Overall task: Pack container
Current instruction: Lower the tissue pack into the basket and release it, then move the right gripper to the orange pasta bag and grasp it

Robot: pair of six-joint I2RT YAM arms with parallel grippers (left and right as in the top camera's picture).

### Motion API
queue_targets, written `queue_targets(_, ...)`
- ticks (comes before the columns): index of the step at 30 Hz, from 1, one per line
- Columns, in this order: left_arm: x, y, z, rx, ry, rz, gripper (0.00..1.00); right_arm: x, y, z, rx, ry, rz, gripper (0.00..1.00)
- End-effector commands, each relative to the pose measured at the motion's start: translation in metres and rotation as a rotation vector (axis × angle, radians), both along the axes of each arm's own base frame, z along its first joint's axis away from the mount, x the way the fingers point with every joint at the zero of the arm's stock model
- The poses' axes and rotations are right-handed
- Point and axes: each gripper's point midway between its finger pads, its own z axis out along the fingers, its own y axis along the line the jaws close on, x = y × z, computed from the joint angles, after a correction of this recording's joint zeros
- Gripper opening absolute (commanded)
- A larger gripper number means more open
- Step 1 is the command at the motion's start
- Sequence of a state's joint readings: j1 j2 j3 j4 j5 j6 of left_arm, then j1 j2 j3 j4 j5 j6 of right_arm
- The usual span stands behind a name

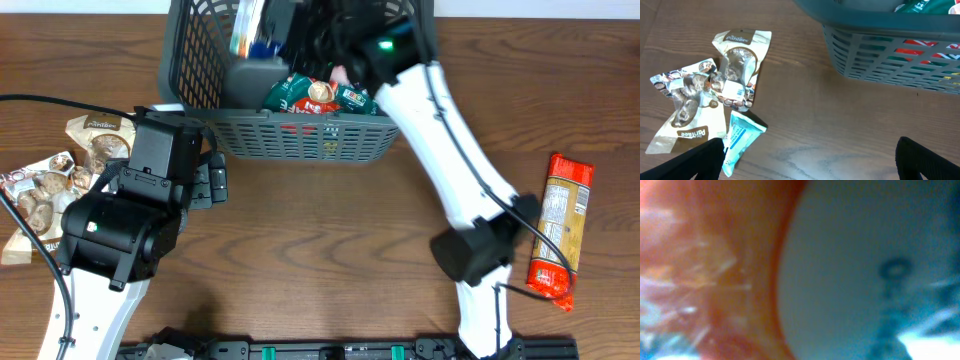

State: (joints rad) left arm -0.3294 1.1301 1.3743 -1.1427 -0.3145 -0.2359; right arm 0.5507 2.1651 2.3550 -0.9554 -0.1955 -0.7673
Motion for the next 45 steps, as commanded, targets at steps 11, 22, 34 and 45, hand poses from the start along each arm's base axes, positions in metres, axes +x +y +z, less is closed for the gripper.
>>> queue_targets(11, 0.000, 0.002, 0.005, 0.001, -0.015, 0.013, 0.99, -0.006, 0.005, -0.059, -0.009, 0.214, -0.050, 0.99)
queue_targets(22, 0.000, 0.002, 0.005, 0.001, -0.015, 0.012, 0.99, 0.009, -0.078, 0.116, 0.271, -0.085, -0.451, 0.95)
queue_targets(34, 0.000, 0.002, 0.005, 0.001, -0.015, 0.012, 0.98, -0.105, -0.365, 0.185, 0.523, 0.005, -1.325, 0.91)
queue_targets(45, 0.002, 0.001, 0.007, -0.003, -0.025, 0.012, 0.99, -0.215, -0.441, 0.116, 0.408, 0.312, -1.688, 0.86)
